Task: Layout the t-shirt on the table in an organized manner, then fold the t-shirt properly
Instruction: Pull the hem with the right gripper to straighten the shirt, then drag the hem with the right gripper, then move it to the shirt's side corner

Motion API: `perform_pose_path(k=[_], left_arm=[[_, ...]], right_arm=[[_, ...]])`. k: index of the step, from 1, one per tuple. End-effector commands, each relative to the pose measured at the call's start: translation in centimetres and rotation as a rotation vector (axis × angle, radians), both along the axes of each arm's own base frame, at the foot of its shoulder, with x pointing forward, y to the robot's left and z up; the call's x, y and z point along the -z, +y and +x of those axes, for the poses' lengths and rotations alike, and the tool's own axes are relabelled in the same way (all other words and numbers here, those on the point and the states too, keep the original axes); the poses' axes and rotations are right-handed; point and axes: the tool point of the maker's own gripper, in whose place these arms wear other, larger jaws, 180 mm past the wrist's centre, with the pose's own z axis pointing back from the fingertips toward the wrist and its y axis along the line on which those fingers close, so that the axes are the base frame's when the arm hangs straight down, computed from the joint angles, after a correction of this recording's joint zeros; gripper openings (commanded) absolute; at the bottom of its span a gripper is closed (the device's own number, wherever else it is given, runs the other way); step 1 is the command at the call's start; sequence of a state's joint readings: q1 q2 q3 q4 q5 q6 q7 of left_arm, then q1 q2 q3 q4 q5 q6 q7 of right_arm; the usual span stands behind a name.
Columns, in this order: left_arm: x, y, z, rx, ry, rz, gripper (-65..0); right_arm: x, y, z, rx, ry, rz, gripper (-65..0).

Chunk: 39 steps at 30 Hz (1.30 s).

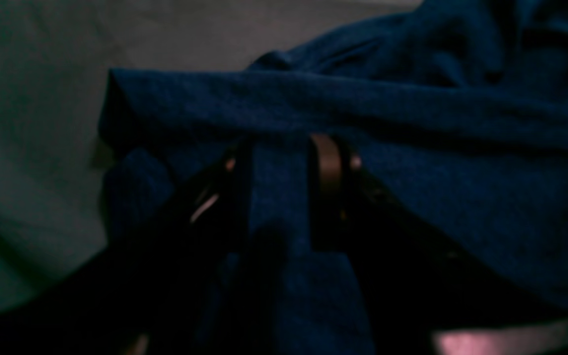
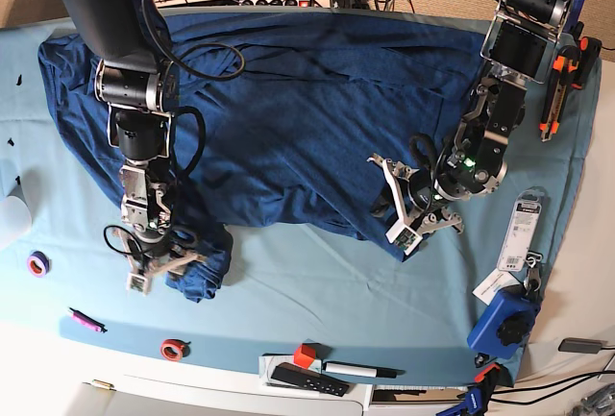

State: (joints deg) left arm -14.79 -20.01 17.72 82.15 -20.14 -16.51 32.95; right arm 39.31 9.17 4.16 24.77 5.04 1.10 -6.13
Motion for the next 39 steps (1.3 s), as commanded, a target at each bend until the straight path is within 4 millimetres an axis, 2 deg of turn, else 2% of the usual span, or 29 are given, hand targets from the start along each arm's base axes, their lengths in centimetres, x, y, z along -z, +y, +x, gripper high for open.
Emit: perform_pose_path(k=[1, 8, 14, 18, 19, 21, 24, 28, 33, 39], left_arm=[[-2.0, -0.1, 1.2, 0.001, -0.06, -0.024, -44.6], [-2.0, -0.1, 1.2, 0.001, -0.06, -0.024, -44.6], [-2.0, -0.1, 1.2, 0.001, -0.059, -0.024, -44.6], [-2.0, -0.1, 1.2, 0.001, -0.06, -0.024, -44.6], [-2.0, -0.1, 1.2, 0.001, -0.06, -0.024, -44.6], [-2.0, -0.1, 1.2, 0.001, -0.06, -0.024, -44.6], [-2.0, -0.1, 1.2, 0.001, -0.06, -0.024, -44.6], [-2.0, -0.1, 1.2, 0.001, -0.06, -0.024, -44.6], [-2.0, -0.1, 1.2, 0.001, -0.06, -0.024, -44.6], [-2.0, -0.1, 1.2, 0.001, -0.059, -0.023, -44.6]], right_arm=[[-2.5, -0.4, 1.6, 0.004, -0.06, -0.007, -36.1], [-2.4, -0.3, 1.5, 0.025, -0.069, 0.045, -36.1], [-2.1, 1.4, 1.7, -0.03, -0.057, 0.097, -36.1], [-2.1, 1.4, 1.7, -0.031, -0.057, 0.097, -36.4], [-2.1, 1.4, 1.7, -0.031, -0.057, 0.097, -38.4], [-2.0, 1.4, 1.6, -0.031, -0.053, 0.098, -46.5], [-1.9, 1.4, 1.6, -0.031, -0.046, 0.099, -64.7], [-1.9, 1.3, 1.6, -0.03, -0.046, 0.097, -65.0], [-4.3, 0.7, 2.9, -0.014, -0.116, 0.078, -65.0], [-10.9, 0.9, 5.9, -0.031, -0.205, 0.072, -65.0]])
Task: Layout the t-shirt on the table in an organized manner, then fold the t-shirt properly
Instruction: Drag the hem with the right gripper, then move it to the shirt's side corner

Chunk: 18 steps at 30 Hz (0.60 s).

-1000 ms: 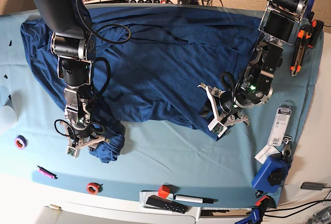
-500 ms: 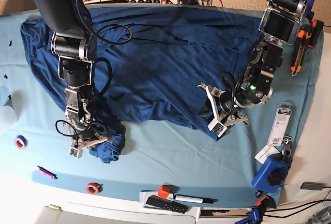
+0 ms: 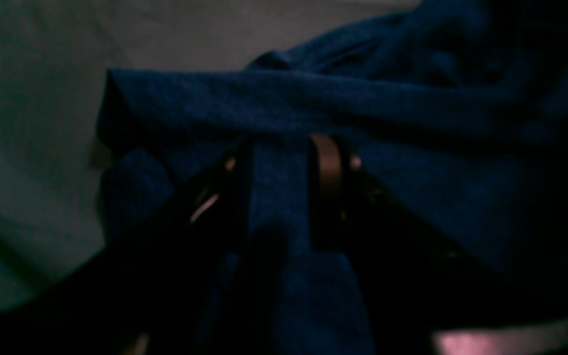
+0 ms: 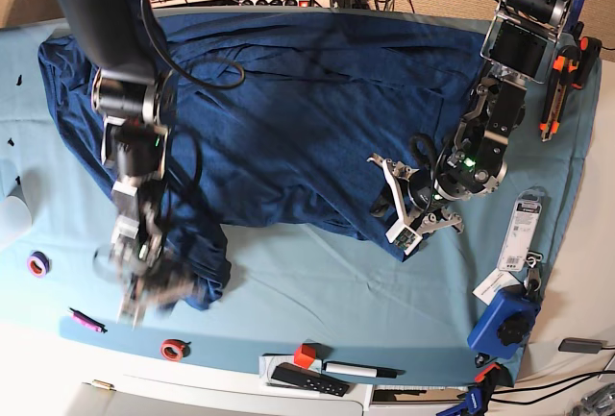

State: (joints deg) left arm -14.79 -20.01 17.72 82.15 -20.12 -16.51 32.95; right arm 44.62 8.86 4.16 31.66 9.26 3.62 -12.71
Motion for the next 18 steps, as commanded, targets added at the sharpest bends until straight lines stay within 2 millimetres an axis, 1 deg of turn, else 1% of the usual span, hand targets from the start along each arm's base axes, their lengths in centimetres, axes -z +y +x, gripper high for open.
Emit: perform_pose_path(k=[1, 4, 6, 8, 10, 13, 15, 18], left_arm=[[-2.0, -0.1, 1.2, 0.001, -0.059, -0.023, -44.6], [-2.0, -0.1, 1.2, 0.001, -0.059, -0.023, -44.6], [-2.0, -0.1, 1.2, 0.001, -0.059, -0.023, -44.6], [-2.0, -0.1, 1.2, 0.001, -0.059, -0.023, -44.6], [-2.0, -0.1, 1.2, 0.001, -0.059, -0.023, -44.6], [-2.0, -0.1, 1.2, 0.001, -0.059, -0.023, -44.6], [-2.0, -0.1, 1.2, 0.0, -0.059, -0.023, -44.6], [-2.0, -0.1, 1.2, 0.001, -0.059, -0.023, -44.6]], right_arm=[[-4.5, -0.2, 1.9, -0.001, -0.099, -0.008, -65.0], [-7.1, 0.8, 2.8, -0.018, -0.13, -0.001, -65.0], [-8.4, 2.0, 3.4, -0.034, -0.156, 0.01, -65.0], [-9.4, 4.0, 3.8, -0.069, -0.182, 0.033, -65.0], [-10.2, 6.6, 4.3, -0.126, -0.207, 0.074, -65.0], [-11.3, 11.3, 4.7, -0.231, -0.243, 0.154, -65.0], [-12.3, 14.6, 4.8, -0.299, -0.268, 0.209, -65.0], [-13.7, 18.8, 4.8, -0.376, -0.299, 0.275, -65.0]])
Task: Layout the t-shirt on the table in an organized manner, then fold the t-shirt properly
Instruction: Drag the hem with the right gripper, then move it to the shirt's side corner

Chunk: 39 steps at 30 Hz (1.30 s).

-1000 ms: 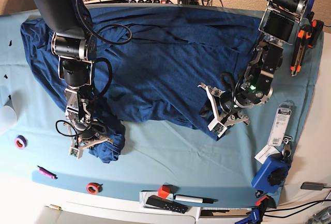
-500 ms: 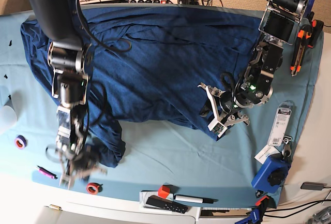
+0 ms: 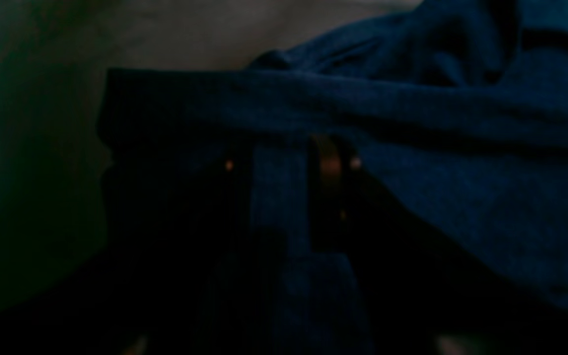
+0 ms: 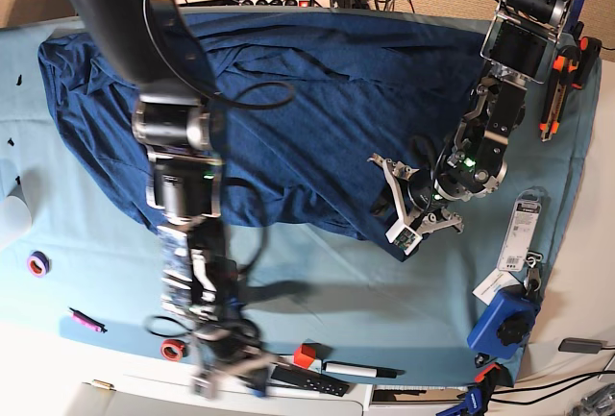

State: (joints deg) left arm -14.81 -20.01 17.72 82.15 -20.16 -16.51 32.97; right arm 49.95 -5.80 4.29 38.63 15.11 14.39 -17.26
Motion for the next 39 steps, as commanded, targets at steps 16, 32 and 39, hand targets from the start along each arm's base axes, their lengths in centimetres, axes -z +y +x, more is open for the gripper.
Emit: perform_pose_path(k=[16, 32, 39], left_arm=[[-1.7, 1.6, 1.5, -0.022, -0.065, 0.021, -44.6], [-1.7, 1.6, 1.5, -0.022, -0.065, 0.022, -44.6], [-1.7, 1.6, 1.4, -0.021, -0.065, 0.021, -44.6]], right_arm=[[-8.5, 5.7, 0.6, -0.184, -0.191, 0.03, -65.0], [-2.8, -2.8, 1.2, -0.067, 0.029, -0.331, -38.3], [2.0, -9.6, -2.4, -0.122, 0.258, -0.366, -38.3]])
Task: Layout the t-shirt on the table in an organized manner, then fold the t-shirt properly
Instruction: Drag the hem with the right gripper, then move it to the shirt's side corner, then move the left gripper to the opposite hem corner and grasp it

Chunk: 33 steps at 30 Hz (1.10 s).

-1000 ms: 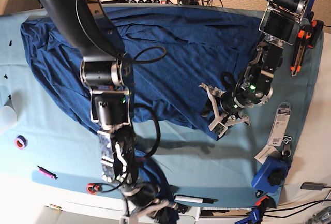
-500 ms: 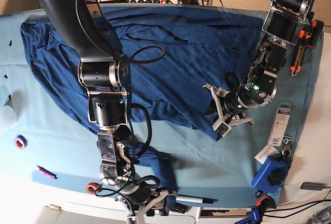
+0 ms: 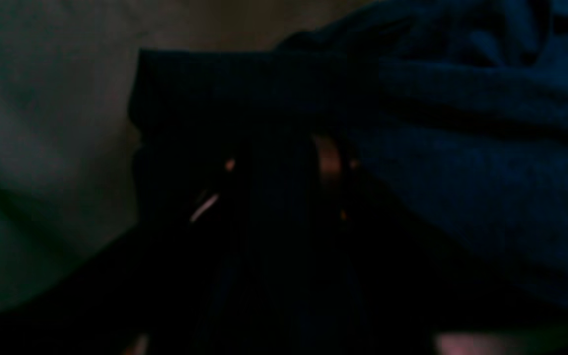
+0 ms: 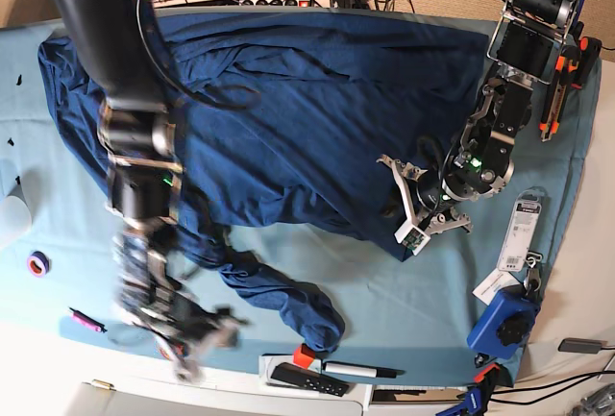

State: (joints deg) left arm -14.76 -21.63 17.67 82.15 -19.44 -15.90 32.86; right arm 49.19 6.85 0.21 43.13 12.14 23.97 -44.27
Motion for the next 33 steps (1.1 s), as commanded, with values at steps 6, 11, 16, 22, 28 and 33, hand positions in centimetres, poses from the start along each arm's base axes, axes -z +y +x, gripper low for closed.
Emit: perform_pose_path(k=[6, 11, 16, 22, 28, 33], left_arm=[[-2.0, 0.0, 1.3, -0.002, -0.06, -0.017, -44.6], [-1.9, 0.0, 1.3, -0.002, -0.06, -0.017, -44.6], [-1.9, 0.0, 1.3, -0.002, -0.06, -0.018, -44.5], [-2.0, 0.0, 1.3, -0.002, -0.06, -0.017, -44.6], [-1.9, 0.0, 1.3, -0.002, -0.06, -0.018, -44.6], [-1.9, 0.0, 1.2, -0.001, -0.059, -0.019, -44.6]], right_arm=[[-1.5, -5.8, -4.6, -0.06, 0.041, 0.04, -38.3], [1.8, -9.9, -9.7, -0.084, 0.197, 0.042, -29.9], [5.4, -12.8, -12.1, -0.029, 0.196, -0.009, -27.7], [7.0, -13.4, -13.2, -0.02, 0.229, -0.044, -27.7], [6.9, -14.6, -12.6, 0.016, 0.19, -0.101, -27.7], [8.2, -14.6, -12.6, 0.037, 0.19, -0.057, -27.7]])
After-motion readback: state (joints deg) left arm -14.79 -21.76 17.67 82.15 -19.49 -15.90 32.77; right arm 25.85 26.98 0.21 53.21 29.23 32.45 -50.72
